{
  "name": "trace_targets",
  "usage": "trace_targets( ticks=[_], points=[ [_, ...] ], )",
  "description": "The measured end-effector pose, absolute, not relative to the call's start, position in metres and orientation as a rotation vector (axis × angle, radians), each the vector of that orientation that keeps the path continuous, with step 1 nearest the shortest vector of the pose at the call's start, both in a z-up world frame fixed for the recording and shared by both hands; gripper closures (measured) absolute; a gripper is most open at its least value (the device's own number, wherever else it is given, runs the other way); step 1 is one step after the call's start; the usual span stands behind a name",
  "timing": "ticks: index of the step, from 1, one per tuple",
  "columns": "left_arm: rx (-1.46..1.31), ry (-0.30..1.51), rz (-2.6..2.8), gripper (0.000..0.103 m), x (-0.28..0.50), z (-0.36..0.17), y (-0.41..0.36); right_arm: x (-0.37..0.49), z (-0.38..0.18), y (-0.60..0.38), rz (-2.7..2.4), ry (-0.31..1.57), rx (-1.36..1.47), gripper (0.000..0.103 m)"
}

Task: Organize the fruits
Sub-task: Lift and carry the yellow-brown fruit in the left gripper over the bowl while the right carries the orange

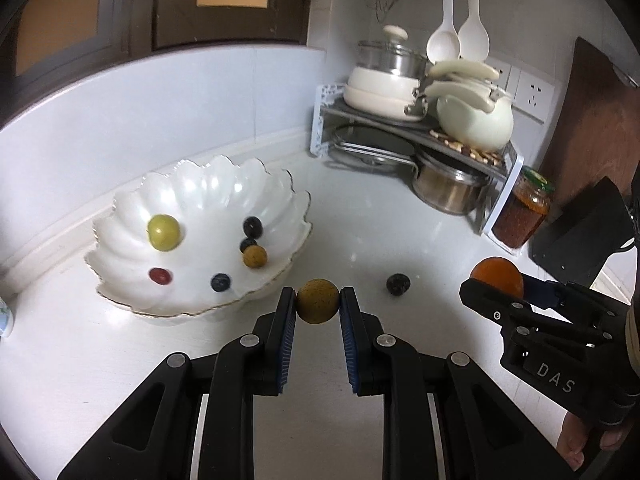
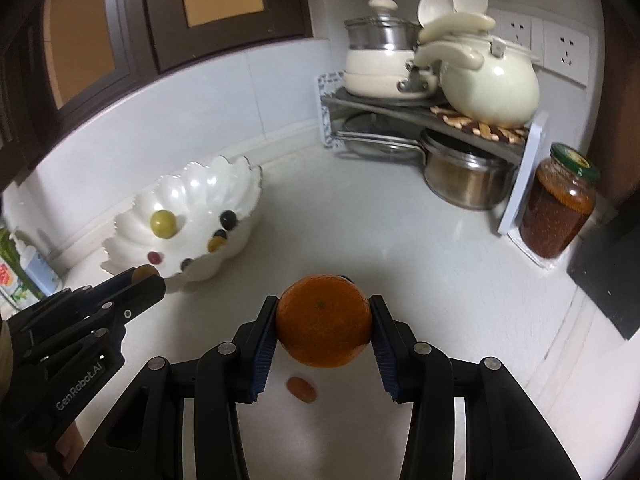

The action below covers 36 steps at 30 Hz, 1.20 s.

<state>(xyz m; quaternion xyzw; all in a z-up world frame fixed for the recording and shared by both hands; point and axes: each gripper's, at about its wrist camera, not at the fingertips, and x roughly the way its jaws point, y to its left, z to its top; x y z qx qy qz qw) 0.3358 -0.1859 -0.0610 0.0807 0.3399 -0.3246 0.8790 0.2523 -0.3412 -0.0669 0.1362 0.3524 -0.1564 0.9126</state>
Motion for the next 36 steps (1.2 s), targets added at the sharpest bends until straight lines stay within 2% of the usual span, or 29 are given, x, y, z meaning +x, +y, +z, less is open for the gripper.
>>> trace_targets(
  ticks=[21, 36],
  points=[
    [0.12, 0.608, -0.587, 0.08, 0.341, -0.023, -0.13, 0.275, -0.029, -0.296, -0.217, 0.636, 0.219, 0.058],
    [0.113, 0.593, -0.526, 0.08, 0.381, -0.009, -0.109, 0.334, -0.013, -0.27, -0.128, 0.62, 0.174, 0.058]
  ],
)
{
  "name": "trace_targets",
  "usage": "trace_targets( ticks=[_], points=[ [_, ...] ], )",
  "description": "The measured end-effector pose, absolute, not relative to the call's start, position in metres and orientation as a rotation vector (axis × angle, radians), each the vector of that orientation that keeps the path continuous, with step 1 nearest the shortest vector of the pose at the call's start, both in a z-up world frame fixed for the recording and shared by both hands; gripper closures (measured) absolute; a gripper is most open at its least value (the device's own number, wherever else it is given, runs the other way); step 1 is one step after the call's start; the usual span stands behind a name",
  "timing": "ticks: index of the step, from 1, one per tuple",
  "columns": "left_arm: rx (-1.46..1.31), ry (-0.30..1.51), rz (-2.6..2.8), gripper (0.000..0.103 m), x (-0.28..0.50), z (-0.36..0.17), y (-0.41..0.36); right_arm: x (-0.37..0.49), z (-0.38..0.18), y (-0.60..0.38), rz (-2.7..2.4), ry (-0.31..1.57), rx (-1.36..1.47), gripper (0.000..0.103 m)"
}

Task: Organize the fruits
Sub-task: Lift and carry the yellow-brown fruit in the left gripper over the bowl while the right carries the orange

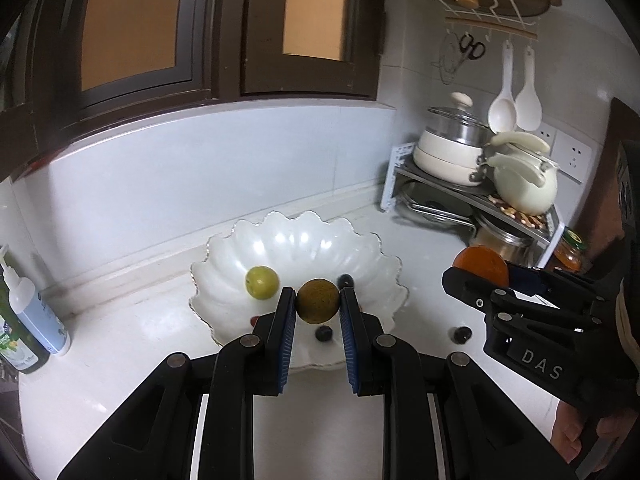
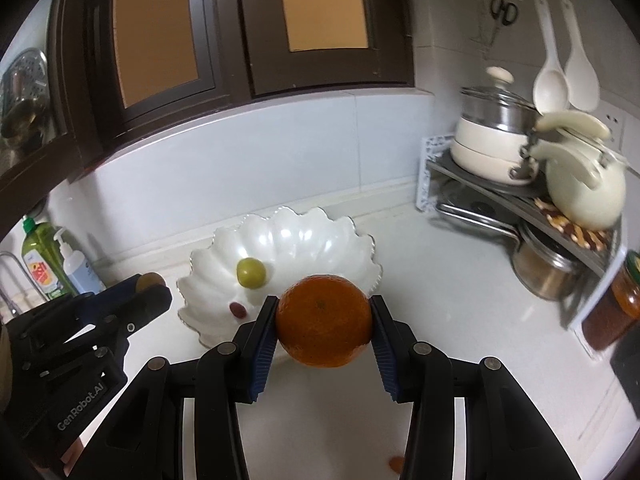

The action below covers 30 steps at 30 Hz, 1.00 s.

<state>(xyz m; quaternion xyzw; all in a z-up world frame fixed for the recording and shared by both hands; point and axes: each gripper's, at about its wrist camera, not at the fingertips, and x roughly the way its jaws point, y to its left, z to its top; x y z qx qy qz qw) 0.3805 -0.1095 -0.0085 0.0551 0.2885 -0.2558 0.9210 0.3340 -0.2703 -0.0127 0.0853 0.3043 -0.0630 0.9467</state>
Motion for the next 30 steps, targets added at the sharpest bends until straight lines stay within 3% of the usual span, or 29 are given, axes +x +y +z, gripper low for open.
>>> trace_targets(
  ticks=[30],
  points=[
    [0.147, 0.791, -0.432, 0.08, 0.489, -0.035, -0.113, 0.462, -0.055, -0.265, -0.08, 0.829, 0.142, 0.058]
  ],
)
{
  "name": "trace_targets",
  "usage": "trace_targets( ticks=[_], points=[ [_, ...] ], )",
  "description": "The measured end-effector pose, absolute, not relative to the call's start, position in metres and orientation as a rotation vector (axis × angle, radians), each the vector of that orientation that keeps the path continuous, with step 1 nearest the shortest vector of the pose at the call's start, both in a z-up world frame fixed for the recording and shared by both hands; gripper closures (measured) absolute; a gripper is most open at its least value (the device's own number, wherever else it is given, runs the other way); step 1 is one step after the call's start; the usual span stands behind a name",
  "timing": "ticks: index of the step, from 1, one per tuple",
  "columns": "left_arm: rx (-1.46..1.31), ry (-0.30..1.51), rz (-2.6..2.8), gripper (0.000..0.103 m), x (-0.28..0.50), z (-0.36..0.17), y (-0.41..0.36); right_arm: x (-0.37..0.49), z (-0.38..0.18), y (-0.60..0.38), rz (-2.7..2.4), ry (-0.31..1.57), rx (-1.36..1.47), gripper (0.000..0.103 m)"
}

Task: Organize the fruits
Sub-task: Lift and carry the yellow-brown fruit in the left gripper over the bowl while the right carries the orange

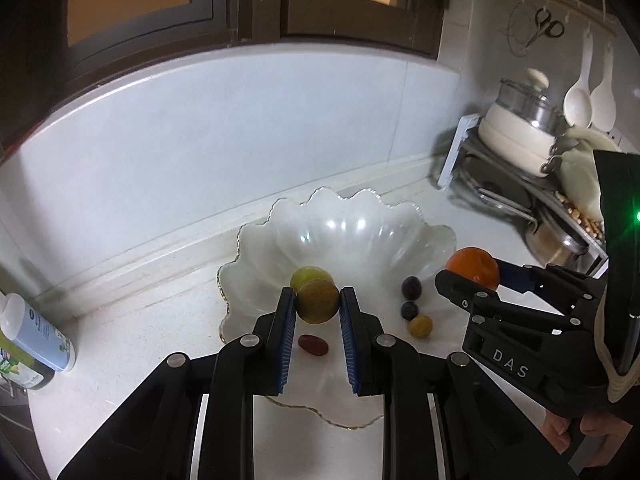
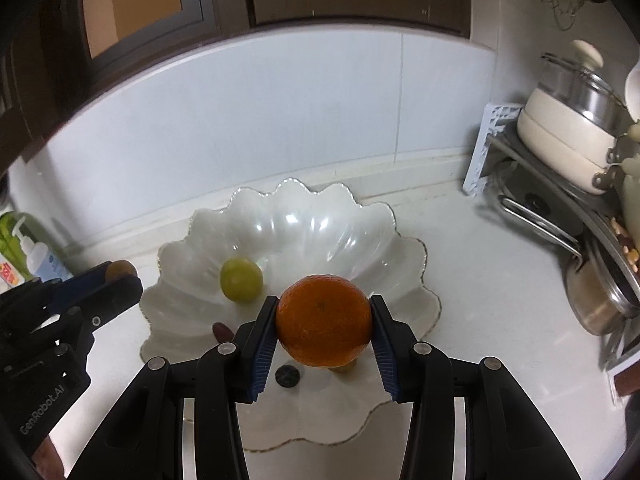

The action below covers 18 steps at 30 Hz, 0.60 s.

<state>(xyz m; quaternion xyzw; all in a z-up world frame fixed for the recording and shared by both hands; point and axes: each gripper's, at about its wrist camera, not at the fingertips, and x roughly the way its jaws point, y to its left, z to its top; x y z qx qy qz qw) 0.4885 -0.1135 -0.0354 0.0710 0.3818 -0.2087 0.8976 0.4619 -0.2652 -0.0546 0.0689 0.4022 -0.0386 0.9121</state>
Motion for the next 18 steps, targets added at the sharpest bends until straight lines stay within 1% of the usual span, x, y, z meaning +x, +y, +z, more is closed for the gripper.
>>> trace_targets(
  ticks=[18],
  points=[
    [0.16, 0.937, -0.427, 0.08, 0.529, -0.084, -0.125, 0.496, -0.085, -0.265, -0.067, 0.943, 0.115, 0.057]
  ],
)
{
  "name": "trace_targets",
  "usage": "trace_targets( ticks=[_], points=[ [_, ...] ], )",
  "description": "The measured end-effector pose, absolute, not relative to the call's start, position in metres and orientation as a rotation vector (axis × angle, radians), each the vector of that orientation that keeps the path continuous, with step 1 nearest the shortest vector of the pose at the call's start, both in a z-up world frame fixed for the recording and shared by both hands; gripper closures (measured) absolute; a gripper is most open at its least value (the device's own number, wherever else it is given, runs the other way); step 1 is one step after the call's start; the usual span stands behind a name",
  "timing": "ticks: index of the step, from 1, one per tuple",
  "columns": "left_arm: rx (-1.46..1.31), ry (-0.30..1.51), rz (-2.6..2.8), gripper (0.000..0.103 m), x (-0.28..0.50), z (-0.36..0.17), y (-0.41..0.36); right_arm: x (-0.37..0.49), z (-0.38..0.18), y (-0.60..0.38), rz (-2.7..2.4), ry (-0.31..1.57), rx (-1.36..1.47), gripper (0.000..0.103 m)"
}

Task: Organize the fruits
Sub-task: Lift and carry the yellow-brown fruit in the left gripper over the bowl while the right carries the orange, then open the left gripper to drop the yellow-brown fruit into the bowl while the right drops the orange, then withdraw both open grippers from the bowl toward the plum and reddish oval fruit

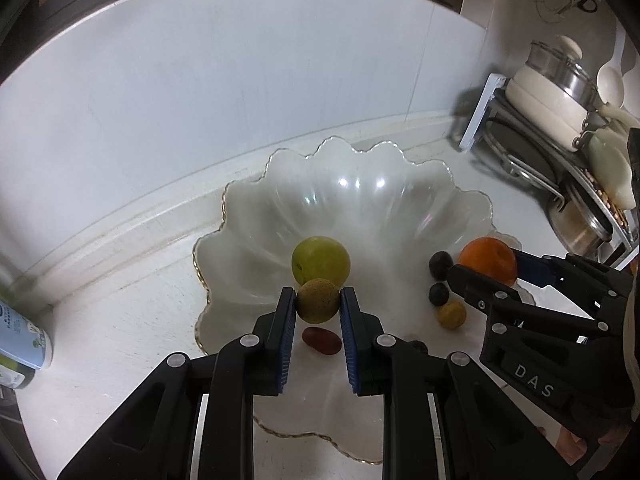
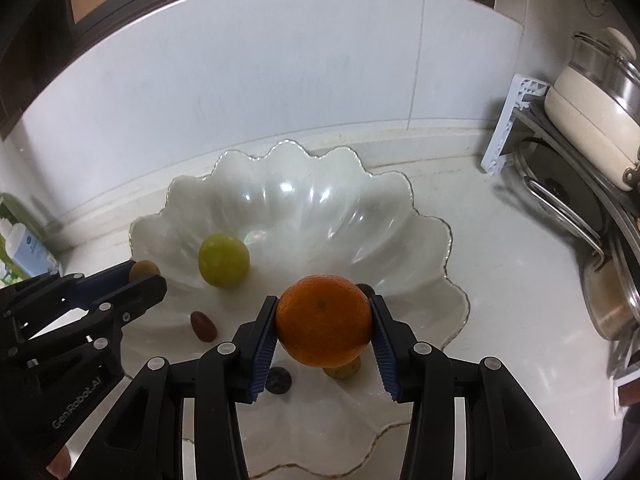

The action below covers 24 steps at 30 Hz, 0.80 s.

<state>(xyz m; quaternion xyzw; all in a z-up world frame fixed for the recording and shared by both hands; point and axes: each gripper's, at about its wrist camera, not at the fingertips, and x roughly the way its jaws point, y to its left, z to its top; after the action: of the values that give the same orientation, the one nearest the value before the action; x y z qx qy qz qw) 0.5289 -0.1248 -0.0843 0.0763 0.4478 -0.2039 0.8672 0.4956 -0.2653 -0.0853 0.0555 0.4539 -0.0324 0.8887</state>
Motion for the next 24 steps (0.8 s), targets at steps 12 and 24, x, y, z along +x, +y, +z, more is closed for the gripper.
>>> trace_targets(
  ticks=[12, 24],
  points=[
    [0.149, 0.96, -0.43, 0.065, 0.535, -0.094, -0.124, 0.497, -0.086, -0.268, -0.109, 0.935, 0.103, 0.044],
    [0.16, 0.868, -0.437, 0.065, 0.508, -0.066, -0.117, 0.46, -0.062, -0.271, -0.151, 0.853, 0.118, 0.044]
  ],
)
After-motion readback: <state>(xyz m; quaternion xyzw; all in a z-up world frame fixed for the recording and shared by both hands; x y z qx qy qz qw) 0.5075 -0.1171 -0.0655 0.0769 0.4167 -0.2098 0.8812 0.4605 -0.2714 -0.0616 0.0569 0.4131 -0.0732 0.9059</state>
